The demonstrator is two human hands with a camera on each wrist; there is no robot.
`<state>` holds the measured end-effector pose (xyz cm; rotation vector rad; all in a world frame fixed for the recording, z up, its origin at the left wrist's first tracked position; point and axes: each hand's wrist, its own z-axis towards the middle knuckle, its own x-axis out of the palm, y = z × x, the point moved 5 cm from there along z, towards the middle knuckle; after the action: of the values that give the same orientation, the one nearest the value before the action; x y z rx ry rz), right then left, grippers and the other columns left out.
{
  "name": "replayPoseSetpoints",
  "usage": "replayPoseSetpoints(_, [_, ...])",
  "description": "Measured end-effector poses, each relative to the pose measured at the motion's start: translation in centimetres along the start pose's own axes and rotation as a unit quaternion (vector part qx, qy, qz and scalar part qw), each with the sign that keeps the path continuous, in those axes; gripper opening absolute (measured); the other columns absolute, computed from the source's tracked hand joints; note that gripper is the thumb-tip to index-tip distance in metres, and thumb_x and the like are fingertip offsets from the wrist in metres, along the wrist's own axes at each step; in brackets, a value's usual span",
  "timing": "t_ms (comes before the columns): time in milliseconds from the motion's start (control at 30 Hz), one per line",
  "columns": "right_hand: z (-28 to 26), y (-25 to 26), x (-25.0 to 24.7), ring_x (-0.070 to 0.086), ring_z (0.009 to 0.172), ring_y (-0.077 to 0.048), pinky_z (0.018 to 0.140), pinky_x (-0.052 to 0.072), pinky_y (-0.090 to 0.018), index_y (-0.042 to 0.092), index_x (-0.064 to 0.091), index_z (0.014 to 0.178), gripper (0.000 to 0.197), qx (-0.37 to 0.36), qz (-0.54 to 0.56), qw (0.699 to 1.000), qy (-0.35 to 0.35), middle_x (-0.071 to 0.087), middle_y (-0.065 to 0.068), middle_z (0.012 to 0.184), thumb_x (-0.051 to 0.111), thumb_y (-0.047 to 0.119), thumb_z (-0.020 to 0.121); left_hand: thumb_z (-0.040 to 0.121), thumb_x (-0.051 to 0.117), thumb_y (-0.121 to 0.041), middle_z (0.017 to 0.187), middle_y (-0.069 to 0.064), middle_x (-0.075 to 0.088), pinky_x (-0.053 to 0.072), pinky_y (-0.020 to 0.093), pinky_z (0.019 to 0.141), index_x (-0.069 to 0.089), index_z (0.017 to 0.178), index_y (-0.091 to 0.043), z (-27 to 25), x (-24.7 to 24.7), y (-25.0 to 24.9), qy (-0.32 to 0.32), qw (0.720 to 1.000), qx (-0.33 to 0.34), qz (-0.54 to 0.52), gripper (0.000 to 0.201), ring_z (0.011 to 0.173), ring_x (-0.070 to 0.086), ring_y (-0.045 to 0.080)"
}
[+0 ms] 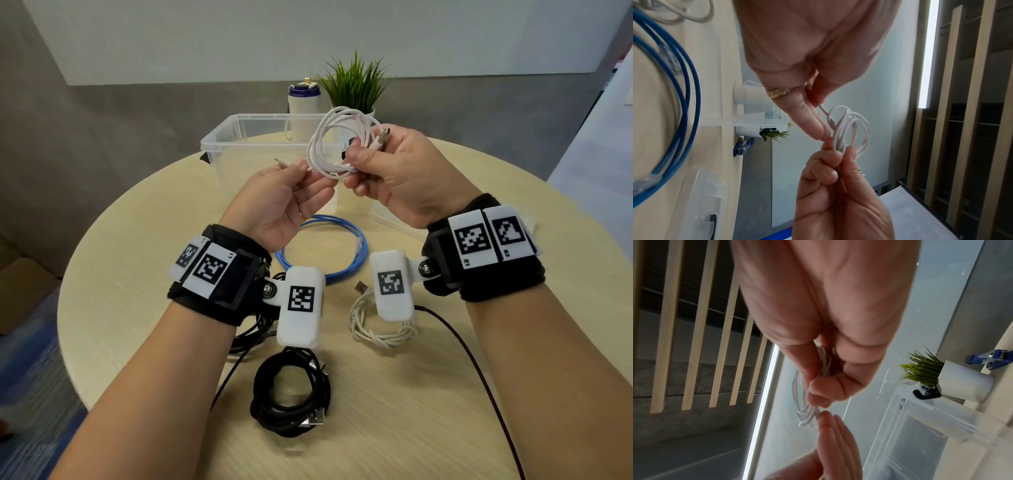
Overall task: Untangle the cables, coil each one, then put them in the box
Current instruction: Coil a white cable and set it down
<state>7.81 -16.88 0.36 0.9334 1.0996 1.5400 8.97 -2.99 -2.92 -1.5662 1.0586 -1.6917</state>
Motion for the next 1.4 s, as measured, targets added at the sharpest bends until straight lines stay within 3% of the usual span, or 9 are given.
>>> replayPoseSetpoints(100, [0.1, -0.2, -0.2, 0.055, 0.051, -0.010, 0.047, 0.044, -0.019, 0.009, 0.052, 0.084, 0.013, 0.014, -0.005, 1.000, -0.022, 0.057, -0.006, 0.067, 0.052, 0.002, 0.094, 0.099, 0.046, -0.012, 0.067, 0.003, 0.065, 0.054, 0.020, 0.053, 0.056, 0.094, -0.006, 0.1, -0.4, -0.2, -0.014, 1.000, 0.014, 0.014, 0.013, 0.059, 0.066, 0.010])
replayPoseSetpoints(200, [0.4, -0.6, -0.9, 0.054, 0.047, -0.010, 0.043, 0.042, -0.020, 0.007, 0.054, 0.087, 0.008, 0.041, -0.056, 0.996, -0.063, 0.056, -0.008, 0.068, 0.053, 0.003, 0.094, 0.095, 0.053, -0.011, 0.074, -0.002, 0.067, 0.053, 0.019, 0.062, 0.055, 0.080, -0.013, 0.0, -0.4, -0.9, 0.009, 0.995, 0.091, 0.045, 0.014, 0.067, 0.063, 0.009])
replayPoseSetpoints(300, [0.6, -1.1, -1.3, 0.054, 0.046, -0.010, 0.043, 0.041, -0.022, 0.008, 0.057, 0.089, 0.008, 0.059, -0.136, 0.985, -0.091, 0.058, -0.010, 0.069, 0.052, 0.006, 0.095, 0.087, 0.060, -0.004, 0.084, 0.002, 0.066, 0.052, 0.021, 0.070, 0.049, 0.075, -0.013, -0.3, 0.3, -1.4, 0.049, 0.985, 0.151, 0.062, 0.018, 0.072, 0.063, 0.011])
replayPoseSetpoints(433, [0.8, -1.5, -1.9, 0.054, 0.044, -0.011, 0.043, 0.041, -0.025, 0.007, 0.059, 0.095, 0.010, 0.062, -0.208, 0.967, -0.132, 0.058, -0.010, 0.068, 0.049, 0.007, 0.094, 0.075, 0.066, 0.001, 0.081, 0.008, 0.070, 0.055, 0.027, 0.075, 0.064, 0.064, -0.012, -0.5, 0.8, -1.1, 0.080, 0.975, 0.175, 0.109, 0.016, 0.075, 0.065, 0.020])
replayPoseSetpoints(667, [0.8, -1.6, -2.5, 0.059, 0.051, -0.018, 0.049, 0.049, -0.029, 0.006, 0.061, 0.100, 0.013, 0.067, -0.266, 0.947, -0.166, 0.061, -0.010, 0.064, 0.049, 0.011, 0.095, 0.091, 0.056, -0.003, 0.086, 0.009, 0.069, 0.054, 0.025, 0.079, 0.069, 0.093, -0.007, -0.7, 0.8, -0.9, 0.091, 0.954, 0.164, 0.232, 0.014, 0.085, 0.062, 0.019])
replayPoseSetpoints(900, [0.6, -1.7, -1.5, 0.062, 0.052, -0.021, 0.054, 0.053, -0.034, 0.012, 0.054, 0.081, 0.015, 0.060, -0.302, 0.942, -0.132, 0.062, -0.012, 0.063, 0.049, 0.010, 0.095, 0.078, 0.071, -0.001, 0.067, 0.007, 0.067, 0.046, 0.015, 0.056, 0.070, 0.078, -0.006, -0.8, 0.3, -1.4, 0.044, 0.942, 0.165, 0.288, 0.005, 0.059, 0.060, 0.010])
replayPoseSetpoints(1133, [0.6, -1.4, -1.9, 0.060, 0.051, -0.019, 0.048, 0.048, -0.029, 0.006, 0.058, 0.095, 0.012, 0.063, -0.330, 0.932, -0.135, 0.060, -0.012, 0.067, 0.046, 0.005, 0.092, 0.082, 0.066, -0.012, 0.073, -0.002, 0.067, 0.050, 0.020, 0.066, 0.073, 0.077, -0.020, -0.8, 0.9, -1.1, 0.096, 0.938, 0.193, 0.272, 0.011, 0.071, 0.059, 0.009])
replayPoseSetpoints(1233, [0.6, -1.6, -1.8, 0.058, 0.048, -0.018, 0.047, 0.047, -0.028, 0.003, 0.059, 0.095, 0.015, 0.065, -0.351, 0.926, -0.124, 0.059, -0.012, 0.063, 0.045, 0.003, 0.090, 0.084, 0.067, -0.008, 0.071, -0.005, 0.067, 0.050, 0.021, 0.068, 0.070, 0.075, -0.017, -1.1, 1.4, -0.8, 0.121, 0.922, 0.188, 0.315, 0.013, 0.070, 0.056, 0.009])
replayPoseSetpoints(1400, [0.6, -1.6, -1.4, 0.060, 0.048, -0.016, 0.047, 0.048, -0.028, 0.004, 0.060, 0.097, 0.015, 0.065, -0.345, 0.930, -0.109, 0.060, -0.012, 0.069, 0.045, 0.006, 0.093, 0.077, 0.074, -0.009, 0.062, 0.000, 0.068, 0.051, 0.023, 0.064, 0.069, 0.068, -0.012, -0.7, 0.8, -1.0, 0.062, 0.924, 0.178, 0.334, 0.011, 0.064, 0.058, 0.014])
